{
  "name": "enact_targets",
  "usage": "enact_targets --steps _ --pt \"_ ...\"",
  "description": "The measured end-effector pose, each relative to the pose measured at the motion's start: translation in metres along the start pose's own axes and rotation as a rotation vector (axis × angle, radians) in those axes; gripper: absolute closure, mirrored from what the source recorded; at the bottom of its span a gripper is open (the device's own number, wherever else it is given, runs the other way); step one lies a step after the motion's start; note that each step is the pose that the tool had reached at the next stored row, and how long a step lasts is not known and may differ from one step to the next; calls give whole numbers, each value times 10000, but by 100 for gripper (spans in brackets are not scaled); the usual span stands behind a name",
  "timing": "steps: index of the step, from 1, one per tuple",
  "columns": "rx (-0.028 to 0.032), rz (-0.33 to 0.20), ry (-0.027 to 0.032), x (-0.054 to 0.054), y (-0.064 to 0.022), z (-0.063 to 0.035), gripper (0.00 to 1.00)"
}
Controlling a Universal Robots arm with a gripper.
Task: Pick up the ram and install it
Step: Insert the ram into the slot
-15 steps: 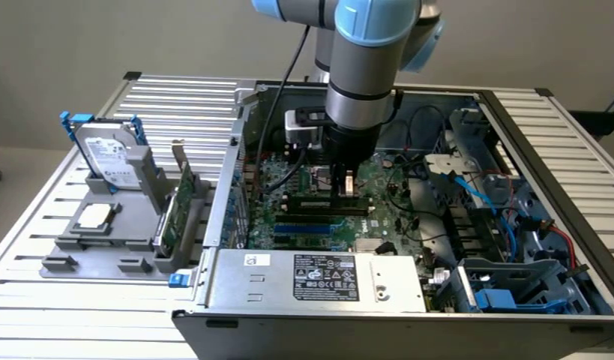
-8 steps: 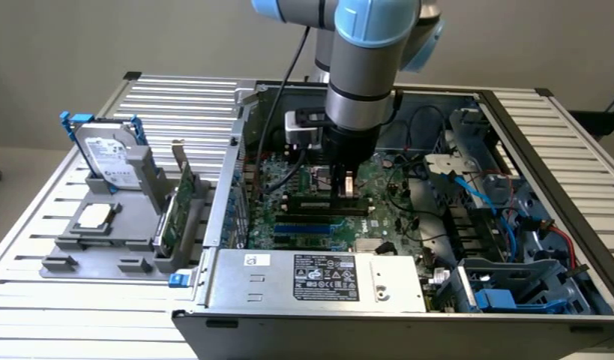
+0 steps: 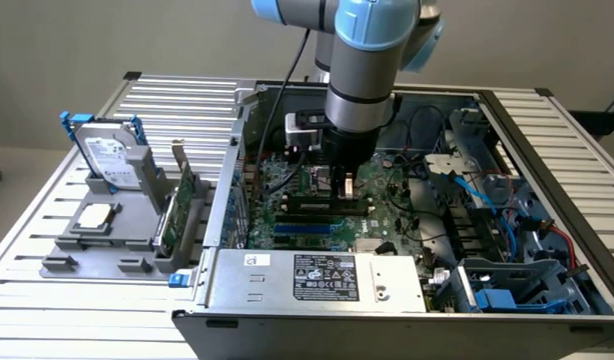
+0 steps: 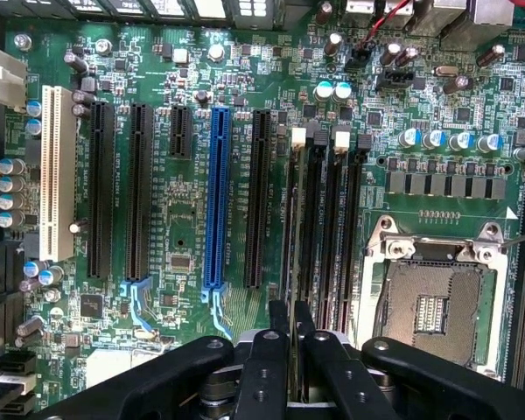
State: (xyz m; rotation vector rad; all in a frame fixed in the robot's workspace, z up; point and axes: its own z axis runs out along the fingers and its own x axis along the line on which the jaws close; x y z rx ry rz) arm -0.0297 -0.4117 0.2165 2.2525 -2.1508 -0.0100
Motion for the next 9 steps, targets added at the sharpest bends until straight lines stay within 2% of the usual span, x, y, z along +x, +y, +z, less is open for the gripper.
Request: enact_targets --steps 1,2,3,4,5,6,9 --pt "-38 4 -1 0 3 1 85" --pt "-63 2 -1 0 1 2 79" --pt "-101 0 -5 0 1 3 79" --pt "-143 -1 -8 0 0 3 73" --pt "-189 -1 -9 0 1 3 67" --pt "-238 -3 -11 0 0 3 67" --pt "-395 -5 -19 0 0 -8 49"
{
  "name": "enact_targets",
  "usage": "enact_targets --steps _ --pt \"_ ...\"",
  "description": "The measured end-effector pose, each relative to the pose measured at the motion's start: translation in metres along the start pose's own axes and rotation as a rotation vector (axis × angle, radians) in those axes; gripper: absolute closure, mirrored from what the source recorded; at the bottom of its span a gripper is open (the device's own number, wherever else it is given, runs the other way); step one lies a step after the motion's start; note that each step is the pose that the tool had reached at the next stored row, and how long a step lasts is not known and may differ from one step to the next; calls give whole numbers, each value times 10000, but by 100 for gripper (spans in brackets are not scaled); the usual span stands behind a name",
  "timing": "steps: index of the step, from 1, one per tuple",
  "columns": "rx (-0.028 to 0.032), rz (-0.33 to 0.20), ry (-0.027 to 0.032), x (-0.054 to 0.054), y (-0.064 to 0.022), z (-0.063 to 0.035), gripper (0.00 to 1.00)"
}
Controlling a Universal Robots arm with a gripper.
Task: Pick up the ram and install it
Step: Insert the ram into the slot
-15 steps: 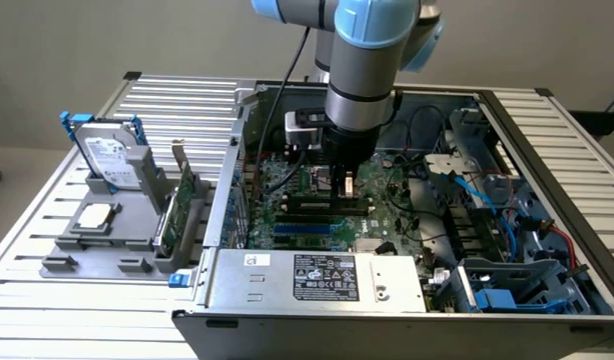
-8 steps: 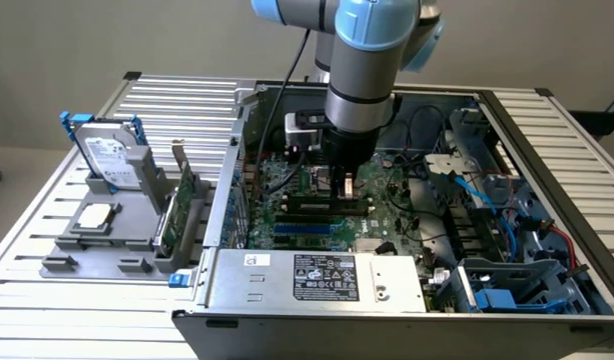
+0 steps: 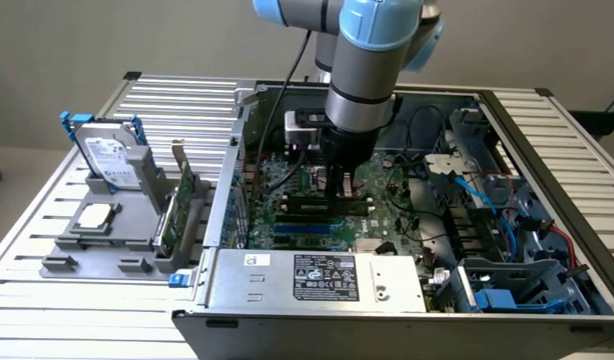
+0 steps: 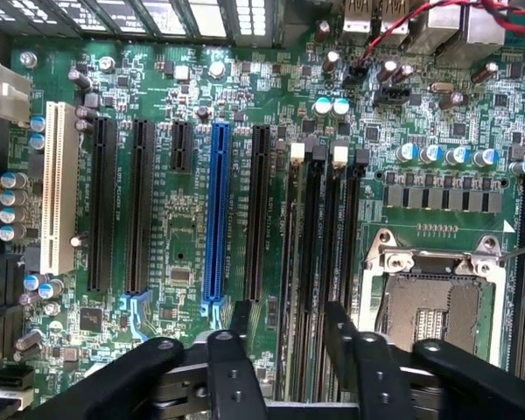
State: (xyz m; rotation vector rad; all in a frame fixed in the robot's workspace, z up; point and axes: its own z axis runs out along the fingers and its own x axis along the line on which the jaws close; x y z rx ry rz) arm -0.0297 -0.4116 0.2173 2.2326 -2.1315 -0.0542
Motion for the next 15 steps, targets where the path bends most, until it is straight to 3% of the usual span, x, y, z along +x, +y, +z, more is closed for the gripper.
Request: enact_targets --steps 2,3,6,15 --pt "-70 -1 -4 0 2 -24 49" --pt "-96 -1 -4 1 3 -42 43" --pt "-149 -2 -8 1 8 -116 43" --pt "-152 -2 -7 5 28 -437 43"
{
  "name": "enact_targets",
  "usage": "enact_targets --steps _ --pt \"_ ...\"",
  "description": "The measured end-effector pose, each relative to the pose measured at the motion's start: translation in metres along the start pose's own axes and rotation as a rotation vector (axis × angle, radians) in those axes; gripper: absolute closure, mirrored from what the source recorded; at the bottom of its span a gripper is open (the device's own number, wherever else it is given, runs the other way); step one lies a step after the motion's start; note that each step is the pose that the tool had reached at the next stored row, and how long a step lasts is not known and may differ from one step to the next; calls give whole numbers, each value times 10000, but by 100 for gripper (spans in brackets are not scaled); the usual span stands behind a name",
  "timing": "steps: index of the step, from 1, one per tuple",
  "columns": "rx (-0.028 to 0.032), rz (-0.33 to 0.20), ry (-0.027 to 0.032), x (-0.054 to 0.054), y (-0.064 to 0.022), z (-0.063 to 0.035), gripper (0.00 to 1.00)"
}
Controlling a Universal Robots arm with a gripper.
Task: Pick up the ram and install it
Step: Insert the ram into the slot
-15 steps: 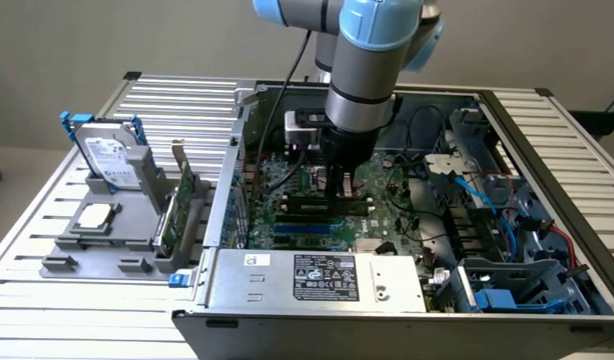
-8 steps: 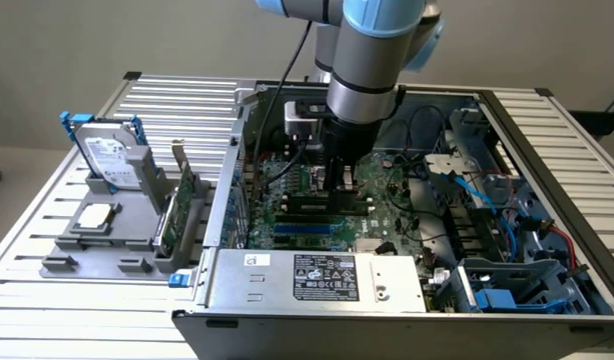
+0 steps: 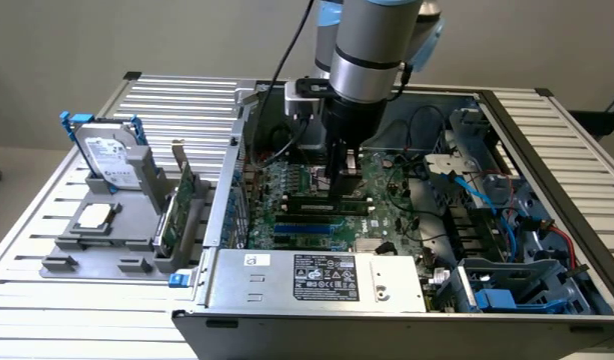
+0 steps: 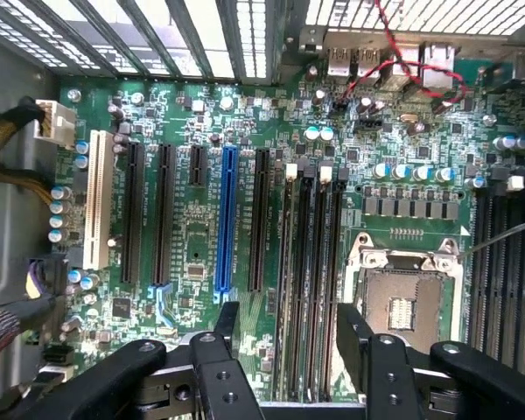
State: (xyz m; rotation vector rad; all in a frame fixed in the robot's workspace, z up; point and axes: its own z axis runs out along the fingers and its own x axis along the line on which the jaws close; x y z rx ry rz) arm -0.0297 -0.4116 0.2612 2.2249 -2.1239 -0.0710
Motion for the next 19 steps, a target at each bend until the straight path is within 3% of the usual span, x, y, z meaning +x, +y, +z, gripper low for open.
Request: enact_targets --steps 6,12,18,19 --pt "25 0 1 2 7 -131 43" --pt "84 26 -1 2 6 -144 45" --pt "84 27 1 2 6 -146 76" --pt "84 27 1 2 6 -146 76"
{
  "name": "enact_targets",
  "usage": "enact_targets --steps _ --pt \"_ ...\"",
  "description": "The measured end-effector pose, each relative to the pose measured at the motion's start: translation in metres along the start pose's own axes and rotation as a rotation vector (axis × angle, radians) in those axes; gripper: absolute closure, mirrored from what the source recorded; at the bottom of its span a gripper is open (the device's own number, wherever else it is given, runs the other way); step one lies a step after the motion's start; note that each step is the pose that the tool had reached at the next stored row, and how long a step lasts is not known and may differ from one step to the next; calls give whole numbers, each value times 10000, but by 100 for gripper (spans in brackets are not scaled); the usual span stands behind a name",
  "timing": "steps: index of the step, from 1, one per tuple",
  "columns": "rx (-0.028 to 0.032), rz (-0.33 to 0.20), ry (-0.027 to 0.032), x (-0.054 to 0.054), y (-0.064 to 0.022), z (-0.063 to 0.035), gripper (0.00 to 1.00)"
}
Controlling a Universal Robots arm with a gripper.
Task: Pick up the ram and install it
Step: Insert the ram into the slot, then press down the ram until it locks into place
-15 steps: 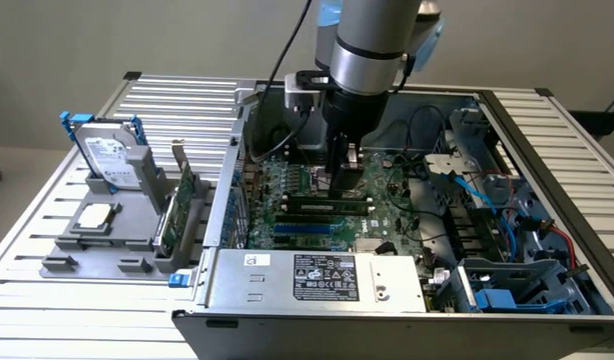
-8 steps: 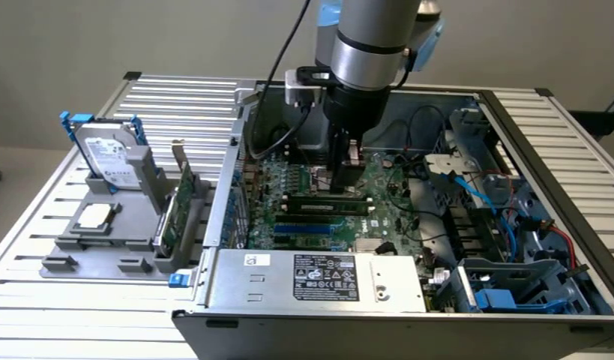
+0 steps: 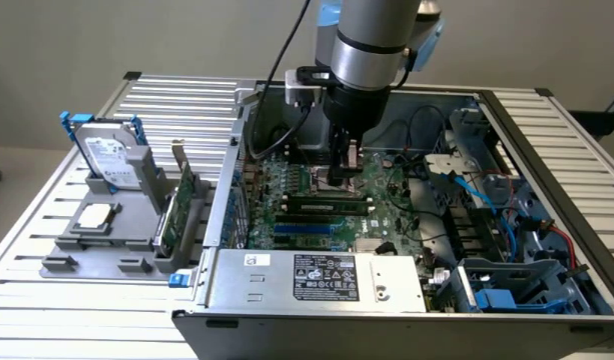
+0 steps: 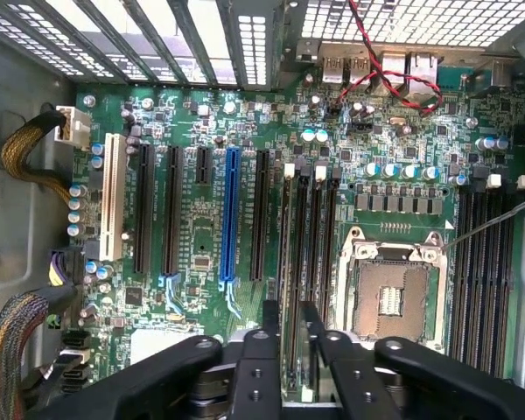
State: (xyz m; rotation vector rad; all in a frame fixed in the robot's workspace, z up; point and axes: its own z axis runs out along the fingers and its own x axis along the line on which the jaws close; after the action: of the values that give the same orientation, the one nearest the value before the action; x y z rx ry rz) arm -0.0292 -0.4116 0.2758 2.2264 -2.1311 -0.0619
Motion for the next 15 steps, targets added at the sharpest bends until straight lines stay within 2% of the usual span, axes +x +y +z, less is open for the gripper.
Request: enact_targets --steps 2,4,15 --pt "0 0 0 0 0 0 87" --pt "0 0 0 0 0 0 89" --pt "0 0 0 0 0 0 89"
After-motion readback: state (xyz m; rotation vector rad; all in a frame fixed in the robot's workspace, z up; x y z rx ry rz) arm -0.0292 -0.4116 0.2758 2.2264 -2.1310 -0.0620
